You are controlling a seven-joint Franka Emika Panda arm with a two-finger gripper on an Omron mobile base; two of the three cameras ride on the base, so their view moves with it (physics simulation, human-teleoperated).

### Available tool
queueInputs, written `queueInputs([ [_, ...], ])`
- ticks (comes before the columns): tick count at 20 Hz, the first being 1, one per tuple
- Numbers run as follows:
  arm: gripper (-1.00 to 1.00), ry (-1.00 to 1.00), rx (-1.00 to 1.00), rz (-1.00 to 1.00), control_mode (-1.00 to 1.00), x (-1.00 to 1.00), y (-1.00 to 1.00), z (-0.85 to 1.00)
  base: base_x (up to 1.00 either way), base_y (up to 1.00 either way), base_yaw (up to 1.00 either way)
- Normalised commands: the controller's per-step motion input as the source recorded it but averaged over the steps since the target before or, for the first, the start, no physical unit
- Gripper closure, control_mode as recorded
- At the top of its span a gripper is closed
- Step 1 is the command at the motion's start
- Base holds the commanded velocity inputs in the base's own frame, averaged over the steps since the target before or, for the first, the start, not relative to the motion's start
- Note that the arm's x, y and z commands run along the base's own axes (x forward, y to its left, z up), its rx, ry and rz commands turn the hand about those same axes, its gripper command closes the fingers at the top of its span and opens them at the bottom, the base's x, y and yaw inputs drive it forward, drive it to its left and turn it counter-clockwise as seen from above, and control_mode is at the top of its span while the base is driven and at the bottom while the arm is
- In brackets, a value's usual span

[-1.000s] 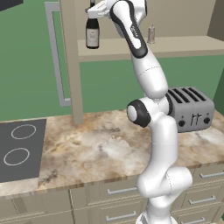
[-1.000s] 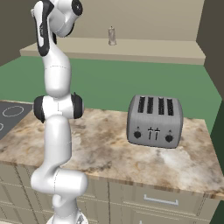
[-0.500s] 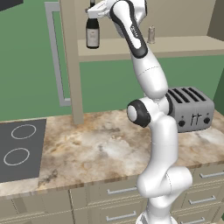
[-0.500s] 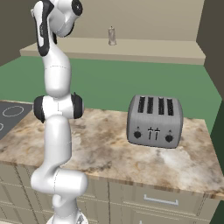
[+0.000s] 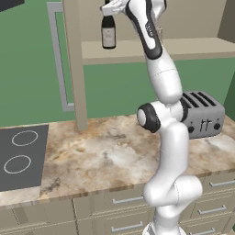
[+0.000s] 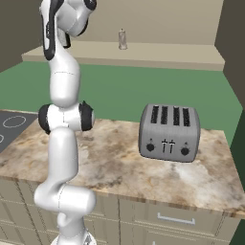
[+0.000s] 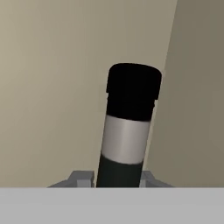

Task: Get the candle and the wine from the cabinet and move them to the dining counter.

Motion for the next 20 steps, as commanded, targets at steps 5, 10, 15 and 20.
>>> queueInputs([
  [5,1.0,-0.02,0.01,-0.1,-1.0,-0.52,-0.48,-0.26,0.0,0.0,0.0],
  [10,1.0,-0.09,0.04,-0.07,-1.0,-0.69,-0.47,-0.43,0.0,0.0,0.0],
  [15,1.0,-0.11,0.03,-0.03,-1.0,-0.83,-0.28,-0.55,0.0,0.0,0.0],
  [20,1.0,-0.08,0.05,0.0,-1.0,-0.82,-0.21,-0.46,0.0,0.0,0.0],
])
